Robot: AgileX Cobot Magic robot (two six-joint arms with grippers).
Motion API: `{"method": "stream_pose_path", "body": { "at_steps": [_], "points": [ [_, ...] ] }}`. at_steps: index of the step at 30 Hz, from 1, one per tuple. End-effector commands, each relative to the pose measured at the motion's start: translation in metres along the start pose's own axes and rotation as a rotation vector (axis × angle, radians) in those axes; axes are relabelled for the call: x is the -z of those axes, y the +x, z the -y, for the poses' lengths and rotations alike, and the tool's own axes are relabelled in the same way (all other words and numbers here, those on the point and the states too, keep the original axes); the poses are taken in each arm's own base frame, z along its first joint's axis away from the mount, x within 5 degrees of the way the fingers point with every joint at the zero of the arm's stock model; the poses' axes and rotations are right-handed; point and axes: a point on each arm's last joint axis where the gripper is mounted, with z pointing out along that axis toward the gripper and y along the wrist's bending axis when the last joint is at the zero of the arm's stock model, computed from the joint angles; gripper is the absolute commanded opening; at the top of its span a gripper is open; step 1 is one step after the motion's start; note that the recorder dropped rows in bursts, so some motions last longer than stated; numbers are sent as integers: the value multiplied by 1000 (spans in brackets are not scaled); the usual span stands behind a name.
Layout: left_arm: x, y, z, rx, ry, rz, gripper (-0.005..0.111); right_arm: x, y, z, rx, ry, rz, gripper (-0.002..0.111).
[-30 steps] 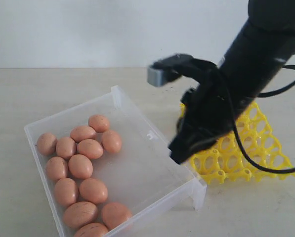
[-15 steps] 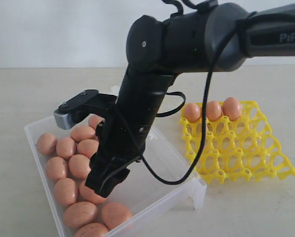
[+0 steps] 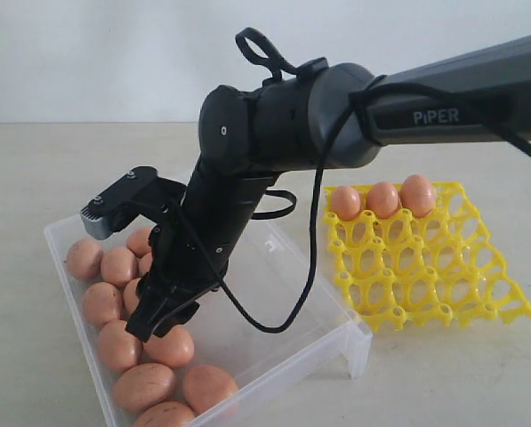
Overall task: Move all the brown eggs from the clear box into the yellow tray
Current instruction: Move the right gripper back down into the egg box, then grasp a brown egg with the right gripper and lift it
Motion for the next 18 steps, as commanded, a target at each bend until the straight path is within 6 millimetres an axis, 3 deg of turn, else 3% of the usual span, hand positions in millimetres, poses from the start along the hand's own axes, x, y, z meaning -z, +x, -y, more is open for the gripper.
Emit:
{"method": "stream_pose_path", "body": {
  "at_steps": [1,7,18],
  "points": [
    [0,0,0,5,3,7,4,-5,-5,-6,33,-4,14,45],
    [0,0,0,5,3,7,4,-25,1,-3,37,-16,-30,45],
    [0,0,0,5,3,7,4,-32,-1,2,39,27,5,44]
  ]
}}
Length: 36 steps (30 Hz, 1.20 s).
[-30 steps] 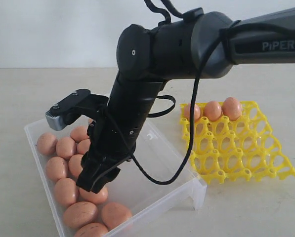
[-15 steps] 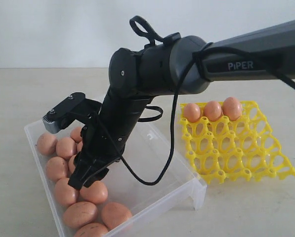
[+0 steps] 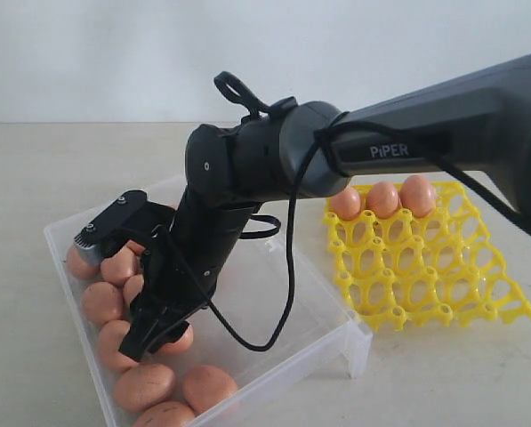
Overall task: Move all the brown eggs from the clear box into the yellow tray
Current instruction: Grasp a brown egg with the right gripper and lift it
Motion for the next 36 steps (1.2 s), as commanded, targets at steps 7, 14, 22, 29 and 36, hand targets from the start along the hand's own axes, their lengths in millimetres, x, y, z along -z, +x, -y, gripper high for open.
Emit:
{"method": "stream_pose_path", "body": {
  "at_steps": [7,14,22,29,36],
  "points": [
    [0,0,0,5,3,7,4,-2,5,2,63,13,-57,20],
    [0,0,0,5,3,7,4,-2,5,2,59,9,-63,0],
    [0,0,0,5,3,7,4,20,-8,-1,-133,39,59,0],
    [0,0,0,5,3,7,4,40,-11,0,-282,134,258,0],
    [0,0,0,5,3,7,4,77,5,3,-401,254,477,0]
  ]
}}
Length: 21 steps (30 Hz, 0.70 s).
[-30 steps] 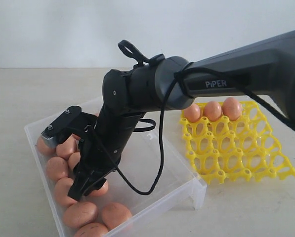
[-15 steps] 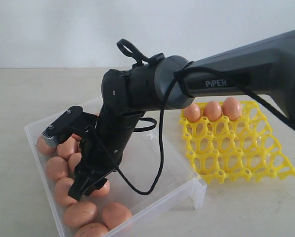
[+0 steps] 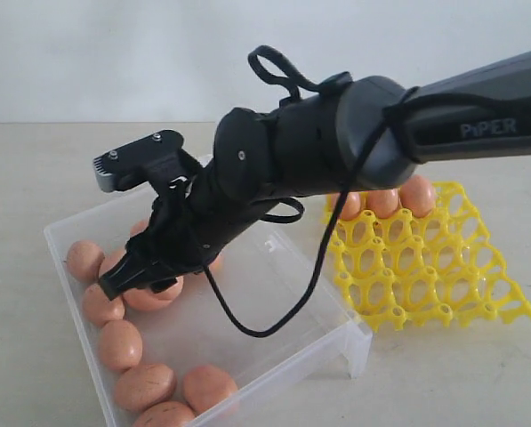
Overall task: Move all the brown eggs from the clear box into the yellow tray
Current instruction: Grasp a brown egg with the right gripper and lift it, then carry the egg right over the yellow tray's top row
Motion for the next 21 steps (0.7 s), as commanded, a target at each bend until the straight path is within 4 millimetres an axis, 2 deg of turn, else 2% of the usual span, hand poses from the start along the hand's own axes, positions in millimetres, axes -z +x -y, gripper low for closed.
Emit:
{"method": "stream_pose_path", "body": {
  "at_steps": [1,4,10,13,15,16,17,18,19,20,21],
  "points": [
    [0,0,0,5,3,7,4,38,-3,15,-153,92,219,0],
    [0,0,0,5,3,7,4,68,9,35,-261,179,389,0],
    [0,0,0,5,3,7,4,130,56,83,-326,419,641,0],
    [0,0,0,5,3,7,4,163,74,118,-368,564,718,0],
    [0,0,0,5,3,7,4,180,84,145,-406,649,722,0],
    [0,0,0,5,3,7,4,190,95,166,-432,701,716,0],
    [0,0,0,5,3,7,4,193,101,178,-453,719,701,0],
    [0,0,0,5,3,7,4,195,112,198,-514,725,648,0],
    [0,0,0,5,3,7,4,194,118,208,-515,723,591,0],
    [0,0,0,5,3,7,4,187,125,224,-476,716,453,0],
    [0,0,0,5,3,7,4,182,127,229,-469,708,387,0]
  ]
}}
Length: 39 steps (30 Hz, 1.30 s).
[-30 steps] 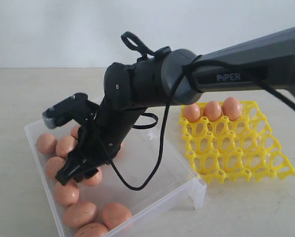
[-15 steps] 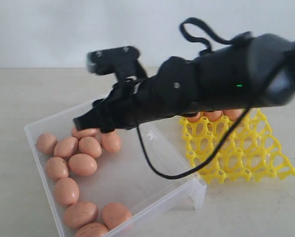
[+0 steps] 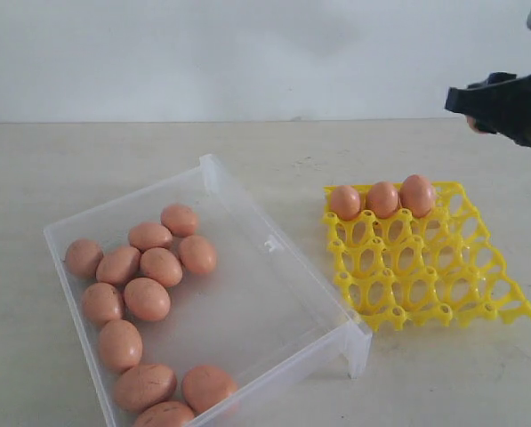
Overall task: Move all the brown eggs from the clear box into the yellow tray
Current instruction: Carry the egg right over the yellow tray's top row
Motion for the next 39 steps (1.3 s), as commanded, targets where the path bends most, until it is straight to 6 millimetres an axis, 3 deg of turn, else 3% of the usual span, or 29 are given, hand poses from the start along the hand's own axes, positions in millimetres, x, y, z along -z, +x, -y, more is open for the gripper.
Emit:
{"method": "stream_pose_path", "body": {
  "at_steps": [1,5,14,19,24,27,31,37,39],
  "points": [
    [0,0,0,5,3,7,4,-33,17,20,147,17,-264,0],
    [0,0,0,5,3,8,4,-41,22,11,206,-32,-272,0],
    [0,0,0,5,3,8,4,-40,-6,-5,67,-219,19,0],
    [0,0,0,5,3,8,4,-36,-29,-1,-222,-201,214,0],
    [0,0,0,5,3,8,4,-32,-41,29,-721,26,408,0],
    [0,0,0,5,3,8,4,-28,-40,47,-841,175,488,0],
    [0,0,0,5,3,8,4,-27,-38,69,-527,319,437,0],
    [0,0,0,5,3,8,4,-34,-11,97,245,424,9,0],
    [0,0,0,5,3,8,4,-34,-4,102,277,395,-82,0]
  ]
}}
